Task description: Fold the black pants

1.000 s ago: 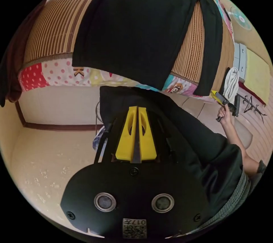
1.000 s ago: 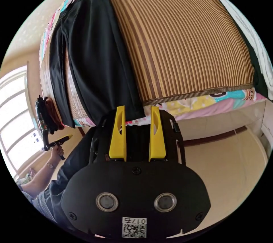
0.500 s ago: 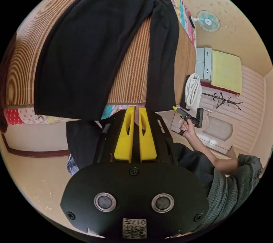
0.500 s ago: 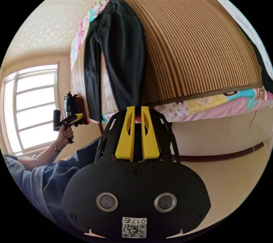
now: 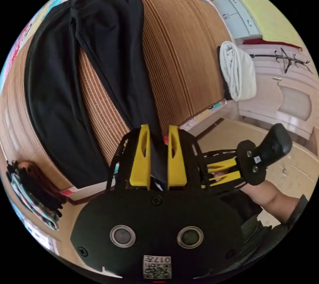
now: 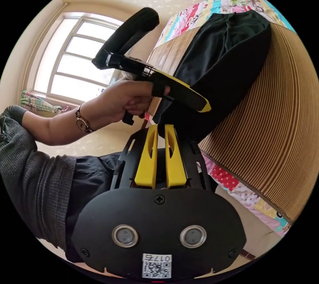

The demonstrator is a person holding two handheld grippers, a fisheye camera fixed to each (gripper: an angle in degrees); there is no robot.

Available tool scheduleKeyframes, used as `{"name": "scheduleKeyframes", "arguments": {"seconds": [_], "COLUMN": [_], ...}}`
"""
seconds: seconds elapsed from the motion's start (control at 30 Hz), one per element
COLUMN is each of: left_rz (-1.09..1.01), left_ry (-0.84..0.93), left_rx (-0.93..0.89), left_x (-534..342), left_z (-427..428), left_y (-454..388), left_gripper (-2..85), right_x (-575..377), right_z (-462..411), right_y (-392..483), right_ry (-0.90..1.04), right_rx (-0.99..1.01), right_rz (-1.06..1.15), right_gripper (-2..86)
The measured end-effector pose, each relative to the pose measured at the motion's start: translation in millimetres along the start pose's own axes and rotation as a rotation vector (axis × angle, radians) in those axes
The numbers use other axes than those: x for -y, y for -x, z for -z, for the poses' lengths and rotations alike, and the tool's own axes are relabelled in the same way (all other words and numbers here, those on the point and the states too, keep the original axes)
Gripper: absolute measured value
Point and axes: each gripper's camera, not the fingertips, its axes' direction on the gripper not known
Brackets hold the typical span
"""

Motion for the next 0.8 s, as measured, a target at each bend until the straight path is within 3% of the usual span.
{"name": "scheduleKeyframes", "arguments": {"seconds": [0.2,0.4,0.63,0.8], "left_rz": [0.097,0.190,0.124,0.107], "left_ry": [-0.237,-0.320,-0.314,-0.345], "left_rx": [-0.349,-0.359,-0.333,-0.468], "left_x": [-69.9,-123.6,-129.8,-135.3], "left_z": [19.5,47.0,45.3,33.2], "left_y": [70.2,117.2,110.3,97.7], "left_gripper": [0.0,-0.7,-0.8,-0.8], "right_x": [-14.4,30.0,190.8,323.8], "right_z": [27.7,69.9,72.8,52.1], "right_y": [-42.8,-126.1,-228.7,-248.6], "right_ry": [-0.006,-0.099,-0.332,-0.311], "right_rx": [0.061,-0.054,-0.082,-0.382], "right_rz": [-0.069,-0.264,-0.509,-0.567], "right_gripper": [5.3,10.3,12.7,14.2]}}
